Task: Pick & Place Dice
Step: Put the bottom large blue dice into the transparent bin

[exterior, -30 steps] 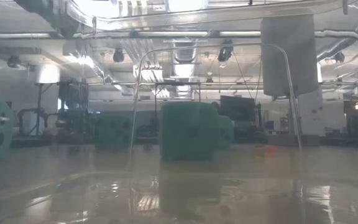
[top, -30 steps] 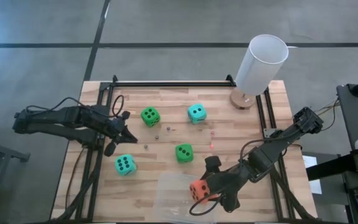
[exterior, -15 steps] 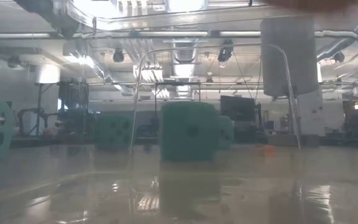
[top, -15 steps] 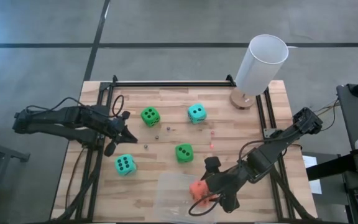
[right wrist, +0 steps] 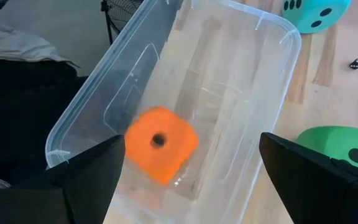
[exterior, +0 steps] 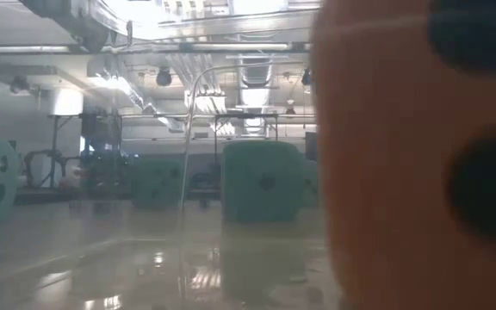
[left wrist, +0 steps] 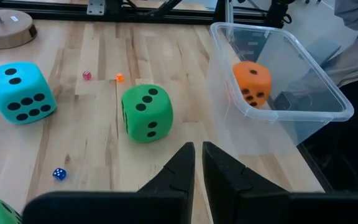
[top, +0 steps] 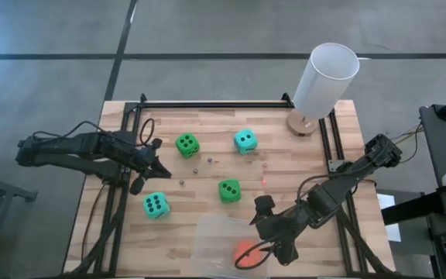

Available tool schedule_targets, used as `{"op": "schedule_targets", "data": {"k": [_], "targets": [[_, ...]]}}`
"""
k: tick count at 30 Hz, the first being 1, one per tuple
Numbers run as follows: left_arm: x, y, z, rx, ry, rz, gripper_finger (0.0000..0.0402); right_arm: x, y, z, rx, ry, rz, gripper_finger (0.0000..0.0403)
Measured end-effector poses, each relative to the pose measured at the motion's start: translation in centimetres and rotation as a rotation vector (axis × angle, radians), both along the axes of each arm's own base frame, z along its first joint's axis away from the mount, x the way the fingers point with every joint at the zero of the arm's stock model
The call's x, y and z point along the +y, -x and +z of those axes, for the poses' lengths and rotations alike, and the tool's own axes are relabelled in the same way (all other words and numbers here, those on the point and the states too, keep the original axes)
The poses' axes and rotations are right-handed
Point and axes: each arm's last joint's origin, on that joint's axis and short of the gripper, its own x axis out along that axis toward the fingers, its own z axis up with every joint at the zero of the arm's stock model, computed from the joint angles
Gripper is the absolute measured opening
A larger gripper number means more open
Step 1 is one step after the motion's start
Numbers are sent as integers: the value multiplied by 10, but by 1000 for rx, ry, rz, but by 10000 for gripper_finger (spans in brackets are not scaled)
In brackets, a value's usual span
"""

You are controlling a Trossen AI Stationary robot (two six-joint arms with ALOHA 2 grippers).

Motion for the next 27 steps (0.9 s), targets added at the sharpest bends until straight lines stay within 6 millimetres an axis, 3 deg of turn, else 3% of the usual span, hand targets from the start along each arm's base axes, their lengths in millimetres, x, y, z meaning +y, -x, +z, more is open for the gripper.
{"op": "schedule_targets", "data": {"k": [9, 27], "targets": [[0, 0, 0, 0, 0, 0, 38, -6, 3, 0, 20, 52, -2, 366], [0, 0, 0, 0, 0, 0, 38, -32, 27, 44, -205, 179, -105, 366]]}}
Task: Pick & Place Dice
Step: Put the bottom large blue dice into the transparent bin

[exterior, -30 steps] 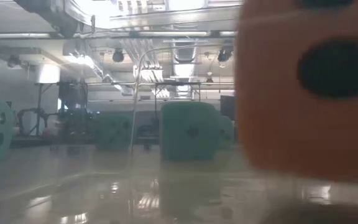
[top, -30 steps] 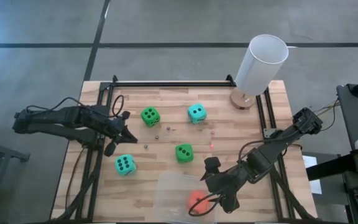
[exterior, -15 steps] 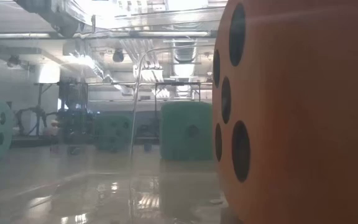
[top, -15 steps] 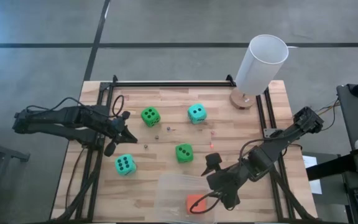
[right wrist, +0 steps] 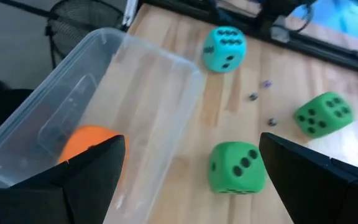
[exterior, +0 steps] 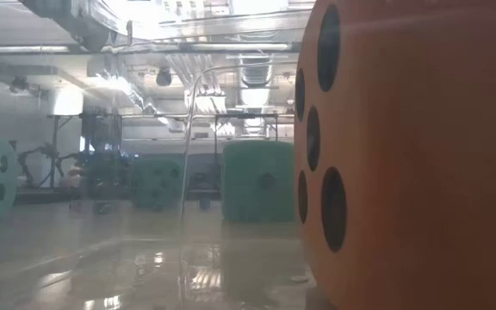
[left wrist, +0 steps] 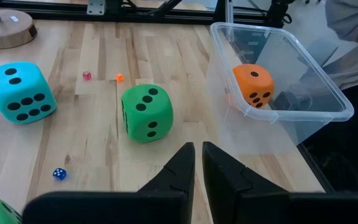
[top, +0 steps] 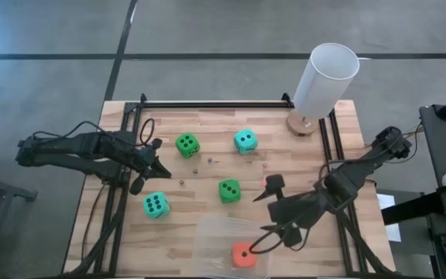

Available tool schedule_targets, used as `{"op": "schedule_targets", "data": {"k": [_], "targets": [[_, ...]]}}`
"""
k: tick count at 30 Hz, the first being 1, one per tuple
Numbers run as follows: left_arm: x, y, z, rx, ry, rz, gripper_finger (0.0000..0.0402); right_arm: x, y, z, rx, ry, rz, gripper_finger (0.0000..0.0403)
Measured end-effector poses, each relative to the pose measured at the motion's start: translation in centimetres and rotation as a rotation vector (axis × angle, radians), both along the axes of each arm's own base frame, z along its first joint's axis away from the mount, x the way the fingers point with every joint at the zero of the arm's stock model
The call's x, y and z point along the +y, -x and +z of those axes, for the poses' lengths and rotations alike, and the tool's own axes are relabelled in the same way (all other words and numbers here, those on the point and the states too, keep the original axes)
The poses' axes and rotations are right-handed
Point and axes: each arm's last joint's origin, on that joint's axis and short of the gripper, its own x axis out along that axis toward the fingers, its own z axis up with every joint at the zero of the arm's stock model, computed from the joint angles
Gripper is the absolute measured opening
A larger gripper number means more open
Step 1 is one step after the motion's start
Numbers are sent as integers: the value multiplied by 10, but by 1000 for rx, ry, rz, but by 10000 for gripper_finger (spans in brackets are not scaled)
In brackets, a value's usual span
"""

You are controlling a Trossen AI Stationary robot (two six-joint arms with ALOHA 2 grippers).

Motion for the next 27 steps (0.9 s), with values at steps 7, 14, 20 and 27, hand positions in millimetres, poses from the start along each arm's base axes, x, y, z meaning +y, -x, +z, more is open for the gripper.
{"op": "schedule_targets", "data": {"k": [7, 14, 20, 27], "targets": [[0, 0, 0, 0, 0, 0, 38, -6, 7, 10, -41, 38, 15, 366], [0, 0, 0, 0, 0, 0, 38, -13, 10, 14, -74, 90, -44, 366], [0, 0, 0, 0, 0, 0, 38, -20, 10, 11, -47, 133, -103, 366], [0, 0, 0, -1, -1, 2, 38, -25, 9, 10, -29, 135, -128, 366]]}}
